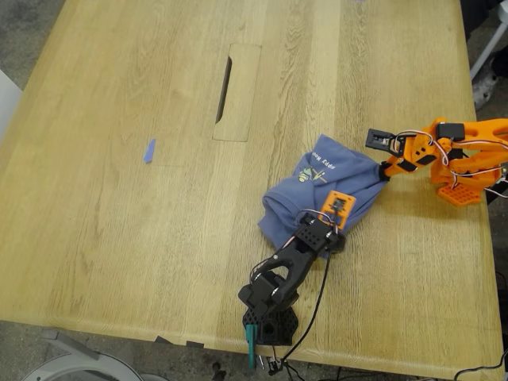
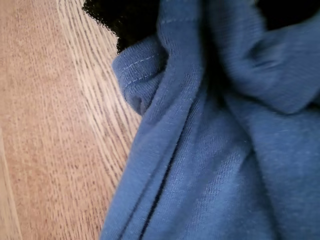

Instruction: Fold a T-shirt

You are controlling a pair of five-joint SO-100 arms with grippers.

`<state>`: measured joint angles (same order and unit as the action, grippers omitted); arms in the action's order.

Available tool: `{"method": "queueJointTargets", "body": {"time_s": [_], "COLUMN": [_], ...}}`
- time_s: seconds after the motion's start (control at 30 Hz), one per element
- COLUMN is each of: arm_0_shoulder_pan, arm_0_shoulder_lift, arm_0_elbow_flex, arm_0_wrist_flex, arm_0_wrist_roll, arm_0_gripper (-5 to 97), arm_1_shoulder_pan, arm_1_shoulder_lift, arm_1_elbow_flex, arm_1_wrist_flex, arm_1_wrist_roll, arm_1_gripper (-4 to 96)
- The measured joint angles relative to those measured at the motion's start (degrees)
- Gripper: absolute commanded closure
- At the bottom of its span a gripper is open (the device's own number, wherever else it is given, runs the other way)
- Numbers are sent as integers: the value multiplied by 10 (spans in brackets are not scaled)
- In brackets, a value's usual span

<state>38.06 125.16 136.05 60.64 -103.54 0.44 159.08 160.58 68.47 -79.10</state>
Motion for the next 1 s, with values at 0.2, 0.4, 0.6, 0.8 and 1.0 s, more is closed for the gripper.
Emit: {"method": "queueJointTargets", "body": {"time_s": [0.2,0.4,0.6,0.8,1.0], "arm_0_shoulder_pan": [0,5,45,99,131], "arm_0_shoulder_lift": [-1,-2,-2,-2,-15], "arm_0_elbow_flex": [-7,-48,-104,-158,-234], "arm_0_wrist_flex": [57,154,242,310,348], "arm_0_wrist_roll": [-25,-62,-85,-93,-96], "arm_0_gripper": [244,159,149,146,139], "arm_1_shoulder_pan": [11,12,12,7,-11], "arm_1_shoulder_lift": [12,14,4,-14,-44], "arm_1_elbow_flex": [10,-34,-117,-202,-279], "arm_1_wrist_flex": [-63,-21,51,118,160], "arm_1_wrist_roll": [19,26,33,38,45], "arm_1_gripper": [518,493,480,480,474]}}
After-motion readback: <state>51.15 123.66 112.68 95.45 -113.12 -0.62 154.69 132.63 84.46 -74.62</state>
